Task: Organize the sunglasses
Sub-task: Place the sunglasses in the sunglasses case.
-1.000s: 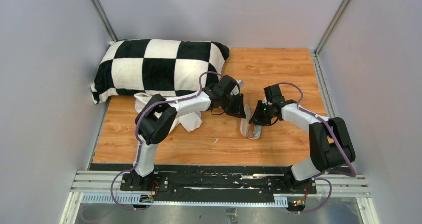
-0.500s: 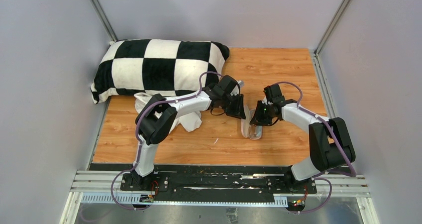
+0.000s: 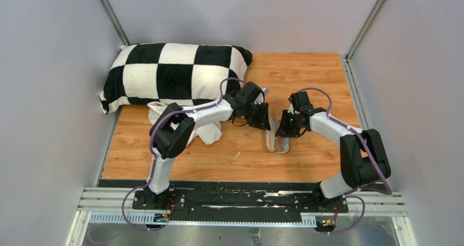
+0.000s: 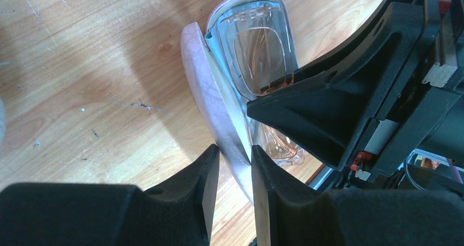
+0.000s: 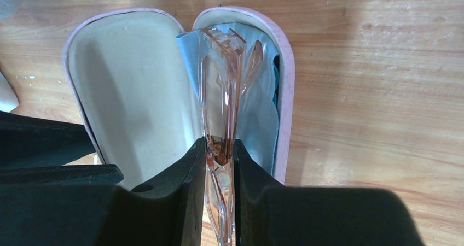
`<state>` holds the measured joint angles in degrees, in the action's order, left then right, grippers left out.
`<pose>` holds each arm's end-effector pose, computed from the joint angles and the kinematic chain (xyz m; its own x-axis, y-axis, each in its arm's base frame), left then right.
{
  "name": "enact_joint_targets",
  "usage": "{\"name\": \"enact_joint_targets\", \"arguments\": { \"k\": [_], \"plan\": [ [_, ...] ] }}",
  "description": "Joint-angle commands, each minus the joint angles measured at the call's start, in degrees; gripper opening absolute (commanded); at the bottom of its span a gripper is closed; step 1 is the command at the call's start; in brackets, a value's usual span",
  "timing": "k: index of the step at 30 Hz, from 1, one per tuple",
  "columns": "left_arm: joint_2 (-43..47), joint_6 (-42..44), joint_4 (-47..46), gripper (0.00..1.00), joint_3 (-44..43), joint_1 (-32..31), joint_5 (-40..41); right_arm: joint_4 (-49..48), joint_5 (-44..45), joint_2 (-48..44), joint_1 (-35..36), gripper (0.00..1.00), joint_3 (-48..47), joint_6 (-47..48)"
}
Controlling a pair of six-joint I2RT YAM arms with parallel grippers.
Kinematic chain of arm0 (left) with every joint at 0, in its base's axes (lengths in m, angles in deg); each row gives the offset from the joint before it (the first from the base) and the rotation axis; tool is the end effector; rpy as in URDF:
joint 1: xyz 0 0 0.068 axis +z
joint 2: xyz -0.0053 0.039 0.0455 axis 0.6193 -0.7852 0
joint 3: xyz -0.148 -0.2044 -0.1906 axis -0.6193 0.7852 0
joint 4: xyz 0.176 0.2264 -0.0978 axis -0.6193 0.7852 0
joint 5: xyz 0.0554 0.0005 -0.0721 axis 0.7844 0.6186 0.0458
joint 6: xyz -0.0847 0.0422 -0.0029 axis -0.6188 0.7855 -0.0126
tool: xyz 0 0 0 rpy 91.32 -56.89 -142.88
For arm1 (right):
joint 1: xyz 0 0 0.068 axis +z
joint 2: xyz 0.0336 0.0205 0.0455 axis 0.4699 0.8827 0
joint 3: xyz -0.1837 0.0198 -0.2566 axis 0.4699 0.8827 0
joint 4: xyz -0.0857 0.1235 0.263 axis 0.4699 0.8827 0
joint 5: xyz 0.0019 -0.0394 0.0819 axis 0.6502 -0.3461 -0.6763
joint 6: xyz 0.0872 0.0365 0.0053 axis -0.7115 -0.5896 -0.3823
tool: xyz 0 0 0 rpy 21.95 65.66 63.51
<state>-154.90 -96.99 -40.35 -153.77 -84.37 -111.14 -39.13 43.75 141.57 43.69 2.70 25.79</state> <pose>0.3499 -0.4097 0.1715 -0.9215 0.1436 -0.3607 0.3534 0.6953 -0.6259 0.3221 0.1132 0.1533 -0.9040 0.1983 -0.3787 0.0148 0.8999 0.4358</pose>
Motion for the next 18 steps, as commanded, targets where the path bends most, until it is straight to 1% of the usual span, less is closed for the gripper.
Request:
{"name": "enact_joint_targets", "arguments": {
  "k": [1,15,18],
  "plan": [
    [-1.53,1.0,0.41,0.32,-1.43,-0.3,-0.36,2.8,0.26,0.05,-0.81,0.22,-2.09,3.87],
    [-1.79,1.13,0.63,0.33,-1.67,-0.3,-0.71,2.48,-0.03,3.23,-0.82,0.27,-3.21,6.64],
    [-1.79,1.02,0.62,0.33,-1.63,-0.3,-0.81,2.37,-0.02,3.95,-0.81,0.29,-3.27,7.92]
  ]
}}
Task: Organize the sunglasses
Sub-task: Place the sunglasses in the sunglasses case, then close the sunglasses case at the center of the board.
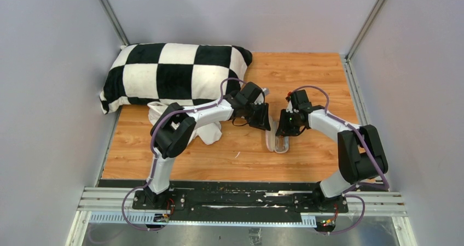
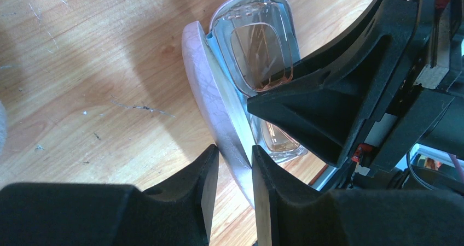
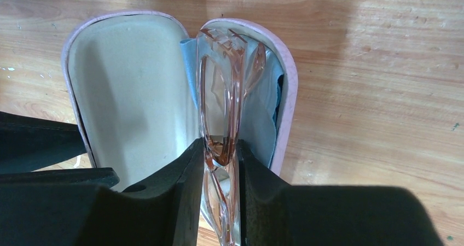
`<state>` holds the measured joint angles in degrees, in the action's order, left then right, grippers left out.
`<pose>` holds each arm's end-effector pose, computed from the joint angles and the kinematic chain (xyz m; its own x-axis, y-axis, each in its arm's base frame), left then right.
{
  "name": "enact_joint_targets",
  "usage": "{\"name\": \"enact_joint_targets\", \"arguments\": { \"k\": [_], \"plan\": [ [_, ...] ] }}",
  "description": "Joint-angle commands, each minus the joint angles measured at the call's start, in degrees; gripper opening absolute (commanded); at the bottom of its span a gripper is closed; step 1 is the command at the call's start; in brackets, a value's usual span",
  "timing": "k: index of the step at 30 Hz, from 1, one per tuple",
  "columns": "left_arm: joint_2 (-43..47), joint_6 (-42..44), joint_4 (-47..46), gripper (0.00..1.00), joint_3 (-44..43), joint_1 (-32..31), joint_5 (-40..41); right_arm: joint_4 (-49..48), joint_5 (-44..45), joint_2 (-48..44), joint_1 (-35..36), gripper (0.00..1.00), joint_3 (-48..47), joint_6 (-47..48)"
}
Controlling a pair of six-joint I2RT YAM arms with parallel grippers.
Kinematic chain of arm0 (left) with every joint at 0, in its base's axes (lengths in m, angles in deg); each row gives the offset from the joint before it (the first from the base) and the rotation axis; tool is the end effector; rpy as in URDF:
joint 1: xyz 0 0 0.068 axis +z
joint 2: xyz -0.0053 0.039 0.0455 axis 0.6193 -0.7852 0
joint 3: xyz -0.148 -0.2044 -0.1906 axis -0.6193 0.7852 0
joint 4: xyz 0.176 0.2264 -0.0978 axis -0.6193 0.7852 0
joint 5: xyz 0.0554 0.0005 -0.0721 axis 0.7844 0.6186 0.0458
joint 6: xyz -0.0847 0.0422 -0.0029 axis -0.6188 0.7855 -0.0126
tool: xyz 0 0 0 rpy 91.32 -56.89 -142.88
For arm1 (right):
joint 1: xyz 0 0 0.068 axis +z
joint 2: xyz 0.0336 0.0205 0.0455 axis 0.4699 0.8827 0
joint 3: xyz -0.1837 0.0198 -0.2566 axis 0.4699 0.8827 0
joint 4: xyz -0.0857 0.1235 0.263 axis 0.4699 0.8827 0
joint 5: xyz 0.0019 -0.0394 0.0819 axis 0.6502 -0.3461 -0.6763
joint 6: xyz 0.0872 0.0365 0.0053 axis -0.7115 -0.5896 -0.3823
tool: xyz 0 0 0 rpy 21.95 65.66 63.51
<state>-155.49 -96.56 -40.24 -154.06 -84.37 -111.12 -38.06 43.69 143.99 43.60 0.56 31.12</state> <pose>0.3509 -0.4107 0.1679 -0.9206 0.1506 -0.3602 0.3571 0.6976 -0.6212 0.3311 0.1153 0.1509 -0.9107 0.1125 -0.3974 -0.0592 0.9167 0.3952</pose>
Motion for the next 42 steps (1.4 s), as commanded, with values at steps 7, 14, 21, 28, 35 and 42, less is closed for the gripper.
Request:
{"name": "enact_joint_targets", "arguments": {
  "k": [7,14,21,28,35,42],
  "plan": [
    [-1.29,0.2,0.06,0.33,-1.24,-0.39,-1.01,0.77,-0.51,-0.38,-0.72,0.44,0.03,1.74],
    [-1.29,0.08,-0.01,0.33,-1.12,-0.39,-1.09,2.89,0.91,-4.2,-0.73,0.51,-0.52,1.26],
    [-1.2,0.03,-0.14,0.33,-0.86,-0.39,-1.09,5.0,2.14,-6.64,-0.72,0.51,-1.14,1.09],
    [-0.94,0.02,-0.15,0.33,-1.01,-0.39,-1.1,6.38,6.06,-12.53,-2.72,0.48,0.15,-1.77],
    [-1.0,-0.79,-1.1,0.33,-1.24,-0.39,-1.24,-0.19,-5.73,-14.17,-15.03,0.42,7.36,-6.64],
    [-0.94,-1.49,-1.51,0.32,-1.6,-0.41,-0.69,-4.81,-9.6,-10.99,-17.16,0.39,9.98,-8.06]
  ]
}}
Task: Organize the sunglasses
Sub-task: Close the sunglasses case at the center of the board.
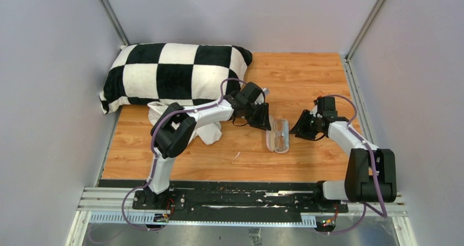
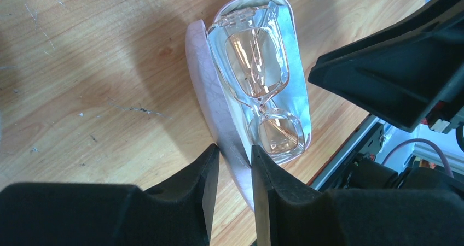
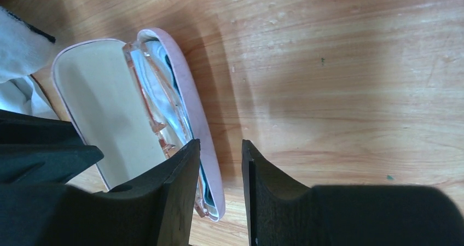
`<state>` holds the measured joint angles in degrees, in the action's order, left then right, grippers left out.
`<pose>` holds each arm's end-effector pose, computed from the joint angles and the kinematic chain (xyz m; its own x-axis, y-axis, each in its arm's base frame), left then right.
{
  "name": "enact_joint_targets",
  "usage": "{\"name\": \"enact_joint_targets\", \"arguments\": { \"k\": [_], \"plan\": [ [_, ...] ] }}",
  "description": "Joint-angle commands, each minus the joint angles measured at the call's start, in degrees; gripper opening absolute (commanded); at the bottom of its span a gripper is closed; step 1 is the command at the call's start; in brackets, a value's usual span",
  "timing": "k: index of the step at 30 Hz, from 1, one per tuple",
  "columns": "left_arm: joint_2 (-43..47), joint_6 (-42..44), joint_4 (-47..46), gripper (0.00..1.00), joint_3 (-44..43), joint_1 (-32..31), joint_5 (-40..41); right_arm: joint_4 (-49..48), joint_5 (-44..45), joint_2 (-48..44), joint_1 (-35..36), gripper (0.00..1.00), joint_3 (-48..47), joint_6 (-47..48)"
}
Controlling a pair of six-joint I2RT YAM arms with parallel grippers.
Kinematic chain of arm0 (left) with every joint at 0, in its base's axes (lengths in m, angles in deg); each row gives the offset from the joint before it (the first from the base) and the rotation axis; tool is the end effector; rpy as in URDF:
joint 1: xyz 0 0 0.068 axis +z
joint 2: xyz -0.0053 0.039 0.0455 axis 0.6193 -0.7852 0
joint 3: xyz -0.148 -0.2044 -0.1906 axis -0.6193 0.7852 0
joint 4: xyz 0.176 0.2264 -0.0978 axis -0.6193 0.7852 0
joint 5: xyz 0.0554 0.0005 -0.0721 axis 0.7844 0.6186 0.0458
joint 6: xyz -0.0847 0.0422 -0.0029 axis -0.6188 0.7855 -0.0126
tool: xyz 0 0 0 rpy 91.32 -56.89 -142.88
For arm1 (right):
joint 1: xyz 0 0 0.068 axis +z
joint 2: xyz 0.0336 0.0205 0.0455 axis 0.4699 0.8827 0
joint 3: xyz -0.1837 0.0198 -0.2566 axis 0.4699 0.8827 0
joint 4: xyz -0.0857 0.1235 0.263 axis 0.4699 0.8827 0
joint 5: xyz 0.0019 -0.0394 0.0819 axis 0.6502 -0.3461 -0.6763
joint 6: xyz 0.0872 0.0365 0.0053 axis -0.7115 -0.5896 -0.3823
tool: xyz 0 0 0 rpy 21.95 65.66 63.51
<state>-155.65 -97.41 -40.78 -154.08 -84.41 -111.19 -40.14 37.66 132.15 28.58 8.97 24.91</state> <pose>0.3514 -0.4120 0.1675 -0.9241 0.1396 -0.3557 0.3471 0.6956 -0.6290 0.3051 0.0337 0.1683 -0.8157 0.4251 -0.3923 0.1758 0.8283 0.5319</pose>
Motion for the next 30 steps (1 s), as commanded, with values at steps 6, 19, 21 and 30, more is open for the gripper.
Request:
{"name": "enact_joint_targets", "arguments": {
  "k": [6,19,21,30],
  "plan": [
    [-0.53,-0.52,-0.67,0.3,-1.72,-0.35,-0.36,-3.85,-1.87,1.26,-2.92,0.3,2.93,-3.72],
    [-1.49,-0.97,-0.82,0.3,-2.72,-0.43,-1.29,-6.79,-6.24,7.14,-3.52,0.17,3.02,-4.14],
    [-1.53,-0.94,-0.76,0.3,-3.09,-0.43,-1.41,-6.58,-6.51,7.53,-3.29,0.17,2.74,-3.77],
    [-3.34,-1.31,-0.36,0.3,-5.92,-1.75,-2.34,-7.24,-7.89,6.85,-1.28,0.17,3.52,-6.3]
  ]
}}
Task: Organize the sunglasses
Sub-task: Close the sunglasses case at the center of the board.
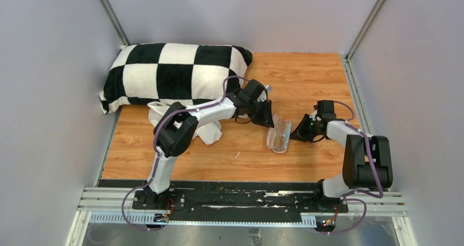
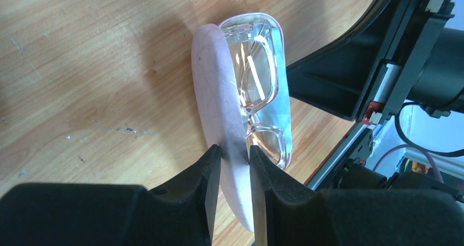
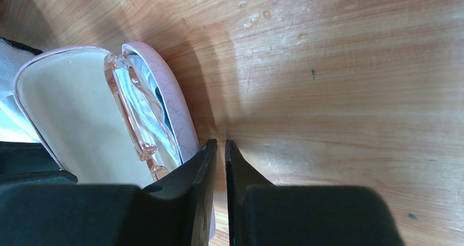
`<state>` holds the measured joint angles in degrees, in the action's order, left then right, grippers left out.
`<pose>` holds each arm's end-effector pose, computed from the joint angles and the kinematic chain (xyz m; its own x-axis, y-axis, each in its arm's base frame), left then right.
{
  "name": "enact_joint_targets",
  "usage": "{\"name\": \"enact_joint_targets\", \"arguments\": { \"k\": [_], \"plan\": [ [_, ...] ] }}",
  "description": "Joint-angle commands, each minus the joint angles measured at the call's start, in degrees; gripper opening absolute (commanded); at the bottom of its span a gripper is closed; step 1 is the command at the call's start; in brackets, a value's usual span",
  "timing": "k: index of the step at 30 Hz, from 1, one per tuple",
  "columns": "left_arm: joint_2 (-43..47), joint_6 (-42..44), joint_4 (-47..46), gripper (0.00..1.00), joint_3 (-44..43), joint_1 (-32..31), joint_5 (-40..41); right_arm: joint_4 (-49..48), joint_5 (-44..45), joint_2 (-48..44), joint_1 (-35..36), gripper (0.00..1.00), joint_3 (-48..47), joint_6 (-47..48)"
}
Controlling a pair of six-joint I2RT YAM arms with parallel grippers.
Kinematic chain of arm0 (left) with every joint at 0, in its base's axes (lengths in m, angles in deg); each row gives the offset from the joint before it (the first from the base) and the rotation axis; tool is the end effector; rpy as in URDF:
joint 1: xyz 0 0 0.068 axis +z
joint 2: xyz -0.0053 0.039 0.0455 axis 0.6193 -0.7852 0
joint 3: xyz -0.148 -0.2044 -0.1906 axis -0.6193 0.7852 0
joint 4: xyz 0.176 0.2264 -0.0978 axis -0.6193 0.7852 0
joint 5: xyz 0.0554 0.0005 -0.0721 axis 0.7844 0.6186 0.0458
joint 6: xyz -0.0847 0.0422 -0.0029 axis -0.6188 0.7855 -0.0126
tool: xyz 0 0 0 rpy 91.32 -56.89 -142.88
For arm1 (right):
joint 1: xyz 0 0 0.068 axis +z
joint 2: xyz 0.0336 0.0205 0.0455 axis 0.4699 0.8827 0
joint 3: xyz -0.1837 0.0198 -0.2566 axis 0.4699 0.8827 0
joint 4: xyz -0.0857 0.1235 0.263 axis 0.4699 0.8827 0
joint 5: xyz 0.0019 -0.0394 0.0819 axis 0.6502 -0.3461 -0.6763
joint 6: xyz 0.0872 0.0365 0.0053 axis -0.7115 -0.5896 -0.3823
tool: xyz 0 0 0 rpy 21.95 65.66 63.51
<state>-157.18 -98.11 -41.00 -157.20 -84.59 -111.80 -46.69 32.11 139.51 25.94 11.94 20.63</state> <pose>0.3588 -0.4233 0.1748 -0.9212 0.1306 -0.3666 0.3533 0.6757 -0.6470 0.3094 0.0271 0.1262 -0.8246 0.5031 -0.2589 0.2671 0.7495 0.6057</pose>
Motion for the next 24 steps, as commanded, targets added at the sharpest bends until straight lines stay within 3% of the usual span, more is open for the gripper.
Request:
{"name": "enact_joint_targets", "arguments": {
  "k": [1,17,24],
  "plan": [
    [-2.11,-0.61,0.07,0.3,-3.44,-1.9,-1.73,-0.94,-2.43,-0.63,1.58,0.17,0.68,-2.57],
    [-8.78,-3.11,-0.48,0.3,-9.87,-6.74,-5.68,-2.75,-3.01,-2.6,1.84,0.16,2.77,-6.25],
    [0.22,0.88,3.97,0.31,-8.28,-6.39,-0.37,2.03,1.36,-6.34,1.87,0.18,2.59,-2.94]
  ]
}}
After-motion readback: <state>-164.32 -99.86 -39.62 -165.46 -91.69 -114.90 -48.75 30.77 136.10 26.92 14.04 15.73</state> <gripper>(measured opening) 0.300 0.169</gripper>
